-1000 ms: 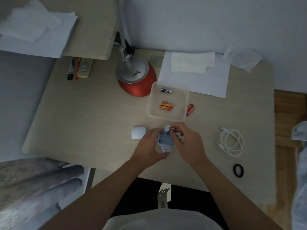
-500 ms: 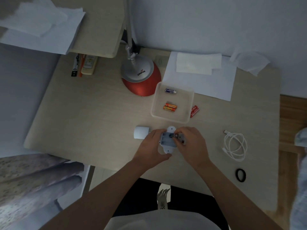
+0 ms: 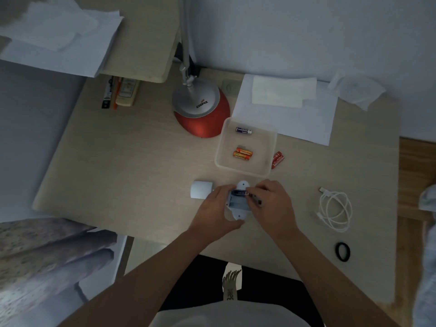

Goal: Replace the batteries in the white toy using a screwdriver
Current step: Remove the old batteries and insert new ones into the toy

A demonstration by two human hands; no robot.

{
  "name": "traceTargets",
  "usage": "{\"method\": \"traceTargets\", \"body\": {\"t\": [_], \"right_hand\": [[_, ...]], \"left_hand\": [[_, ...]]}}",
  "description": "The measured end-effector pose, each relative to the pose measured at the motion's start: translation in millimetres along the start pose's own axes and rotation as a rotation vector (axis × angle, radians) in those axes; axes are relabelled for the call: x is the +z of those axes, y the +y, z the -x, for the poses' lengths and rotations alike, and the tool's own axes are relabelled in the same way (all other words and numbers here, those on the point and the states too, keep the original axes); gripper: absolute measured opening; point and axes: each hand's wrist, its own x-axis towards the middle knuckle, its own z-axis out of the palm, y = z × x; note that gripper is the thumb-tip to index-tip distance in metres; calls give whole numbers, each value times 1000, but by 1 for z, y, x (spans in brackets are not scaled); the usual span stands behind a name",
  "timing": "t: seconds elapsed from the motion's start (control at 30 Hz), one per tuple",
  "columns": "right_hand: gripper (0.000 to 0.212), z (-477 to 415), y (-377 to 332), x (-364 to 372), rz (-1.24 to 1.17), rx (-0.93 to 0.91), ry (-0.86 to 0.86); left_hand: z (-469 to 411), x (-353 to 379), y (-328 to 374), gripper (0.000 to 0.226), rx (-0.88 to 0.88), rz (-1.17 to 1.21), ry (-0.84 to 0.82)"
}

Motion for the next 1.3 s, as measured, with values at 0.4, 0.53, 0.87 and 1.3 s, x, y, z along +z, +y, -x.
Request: {"method": "traceTargets", "body": {"t": [0.4,0.53,0.87,1.3], "right_hand": [[5,-1,-13,-2,131,178,-67],[4,2,-14,-1,109,243,-64],[5,-16,-17,1,-212,626,-70],[10,-13,-15,5,-248,567,-18]], "left_hand": [[0,1,1,83,-11,10,9],[0,0,1,83,-16,8,4],[-1,-2,4,81,-20,0,1],[-2,-4,3,83,-47,17,-10]]}}
